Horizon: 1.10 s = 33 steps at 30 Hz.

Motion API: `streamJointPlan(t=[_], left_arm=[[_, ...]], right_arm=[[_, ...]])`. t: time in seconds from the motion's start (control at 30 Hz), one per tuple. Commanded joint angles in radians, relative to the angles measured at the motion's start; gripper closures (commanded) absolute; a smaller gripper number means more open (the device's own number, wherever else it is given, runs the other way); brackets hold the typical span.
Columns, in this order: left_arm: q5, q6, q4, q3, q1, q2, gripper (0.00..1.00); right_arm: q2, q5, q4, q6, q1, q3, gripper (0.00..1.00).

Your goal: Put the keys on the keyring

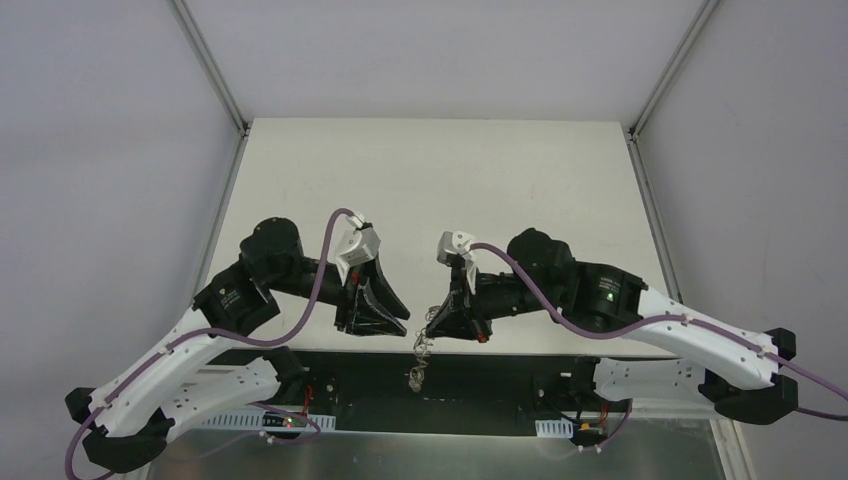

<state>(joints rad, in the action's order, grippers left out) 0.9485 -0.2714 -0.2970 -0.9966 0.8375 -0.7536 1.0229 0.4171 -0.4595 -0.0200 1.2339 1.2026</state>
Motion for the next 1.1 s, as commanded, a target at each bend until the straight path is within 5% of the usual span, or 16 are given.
streamJointPlan(t=[0.0, 1.07], left_arm=[[-0.07, -0.046, 0.124, 0.034, 0.001, 0.011, 0.64], [0.051, -0.132, 0.318, 0.094, 0.002, -0.019, 0.76]], right_arm=[[-0.06, -0.073, 0.107, -0.059, 0.031, -0.012, 1.0], [-0.127, -0.243, 0.195, -0.118, 0.101, -0.046, 1.0]])
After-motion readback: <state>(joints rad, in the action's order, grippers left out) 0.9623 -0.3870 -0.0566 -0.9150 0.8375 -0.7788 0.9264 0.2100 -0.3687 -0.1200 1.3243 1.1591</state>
